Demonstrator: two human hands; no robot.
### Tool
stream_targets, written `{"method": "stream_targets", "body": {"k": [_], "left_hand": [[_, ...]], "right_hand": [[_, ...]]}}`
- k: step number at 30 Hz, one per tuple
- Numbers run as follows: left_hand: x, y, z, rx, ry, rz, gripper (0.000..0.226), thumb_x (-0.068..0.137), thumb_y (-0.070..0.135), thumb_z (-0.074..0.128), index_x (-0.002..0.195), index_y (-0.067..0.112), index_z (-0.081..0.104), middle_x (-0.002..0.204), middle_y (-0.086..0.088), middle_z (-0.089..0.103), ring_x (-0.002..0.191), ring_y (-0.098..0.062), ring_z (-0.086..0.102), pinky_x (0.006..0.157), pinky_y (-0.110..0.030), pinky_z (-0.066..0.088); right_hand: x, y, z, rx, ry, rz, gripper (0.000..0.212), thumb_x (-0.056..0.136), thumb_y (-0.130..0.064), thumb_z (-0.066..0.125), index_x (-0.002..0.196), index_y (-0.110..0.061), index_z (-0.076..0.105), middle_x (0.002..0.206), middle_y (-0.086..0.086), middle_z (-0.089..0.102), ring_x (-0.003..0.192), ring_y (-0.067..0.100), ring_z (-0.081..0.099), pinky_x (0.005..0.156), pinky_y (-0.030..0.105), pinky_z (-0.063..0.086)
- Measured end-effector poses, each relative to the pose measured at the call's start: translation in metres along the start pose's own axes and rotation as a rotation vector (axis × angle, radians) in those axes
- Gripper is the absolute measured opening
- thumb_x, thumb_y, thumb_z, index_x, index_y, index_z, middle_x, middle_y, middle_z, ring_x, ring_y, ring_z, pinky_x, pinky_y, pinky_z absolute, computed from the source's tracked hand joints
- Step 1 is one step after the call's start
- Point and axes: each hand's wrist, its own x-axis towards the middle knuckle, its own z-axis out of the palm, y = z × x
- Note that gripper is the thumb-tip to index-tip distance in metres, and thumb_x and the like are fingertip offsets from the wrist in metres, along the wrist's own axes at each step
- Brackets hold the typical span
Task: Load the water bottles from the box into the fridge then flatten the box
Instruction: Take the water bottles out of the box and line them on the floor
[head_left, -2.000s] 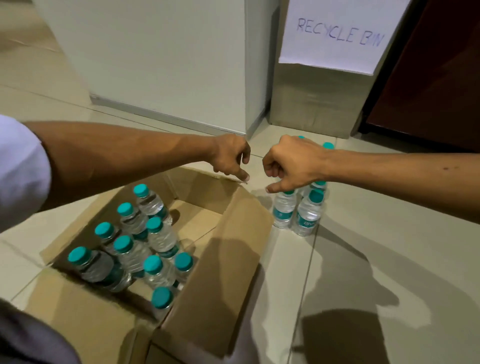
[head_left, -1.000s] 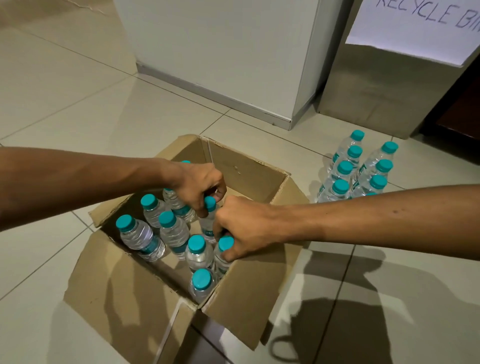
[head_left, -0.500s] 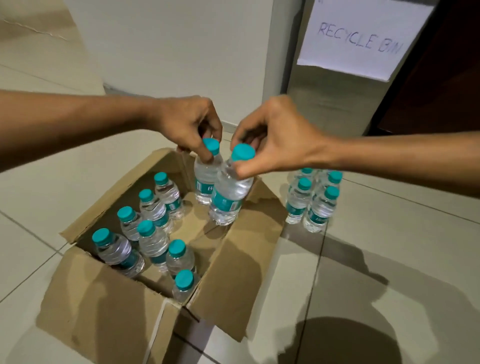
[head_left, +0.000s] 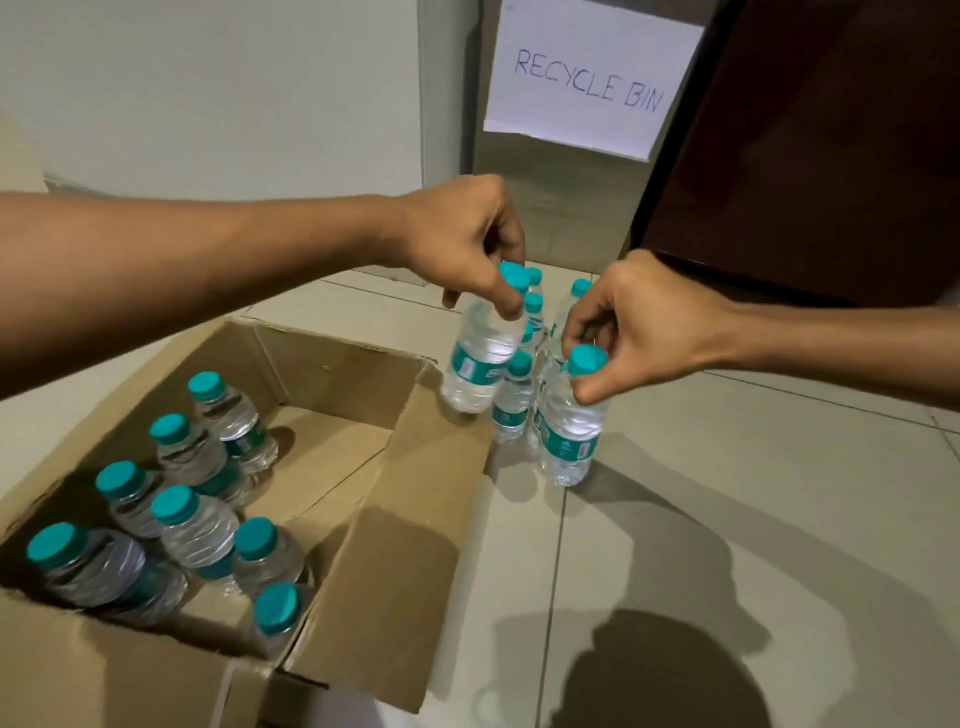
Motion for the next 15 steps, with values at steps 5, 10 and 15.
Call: {"method": "stream_targets", "body": {"k": [5, 10, 15], "left_hand": [[0.013, 0.007, 0.028, -0.035, 0.004, -0.027, 0.022, 0.072, 0.02, 0.083, 0.084, 0.004, 0.074, 0.069, -0.007, 0.073, 0.047, -0.018, 0.067, 0.046, -0.026, 0.053], [0.016, -0.018, 0.078, 0.138, -0.069, -0.088, 0.026, 0.067, 0.025, 0.081, 0.081, 0.004, 0.073, 0.065, -0.006, 0.069, 0.053, -0.02, 0.066, 0.048, -0.025, 0.05], [0.015, -0.037, 0.101, 0.224, -0.077, -0.14, 0.036, 0.069, 0.034, 0.081, 0.092, 0.007, 0.074, 0.082, -0.005, 0.07, 0.07, -0.019, 0.061, 0.07, -0.036, 0.056]], "right_hand": [[0.0, 0.018, 0.032, -0.094, -0.118, 0.056, 0.025, 0.06, -0.032, 0.082, 0.079, -0.015, 0.078, 0.058, -0.014, 0.06, 0.058, -0.003, 0.059, 0.055, 0.011, 0.046], [-0.004, 0.035, 0.06, -0.142, -0.203, 0.085, 0.028, 0.068, -0.033, 0.08, 0.089, -0.015, 0.077, 0.078, -0.006, 0.072, 0.064, 0.007, 0.062, 0.06, 0.018, 0.051], [-0.009, 0.045, 0.079, -0.129, -0.238, 0.095, 0.031, 0.075, -0.033, 0.078, 0.101, -0.015, 0.075, 0.092, -0.006, 0.073, 0.065, 0.003, 0.058, 0.059, 0.009, 0.048]]}}
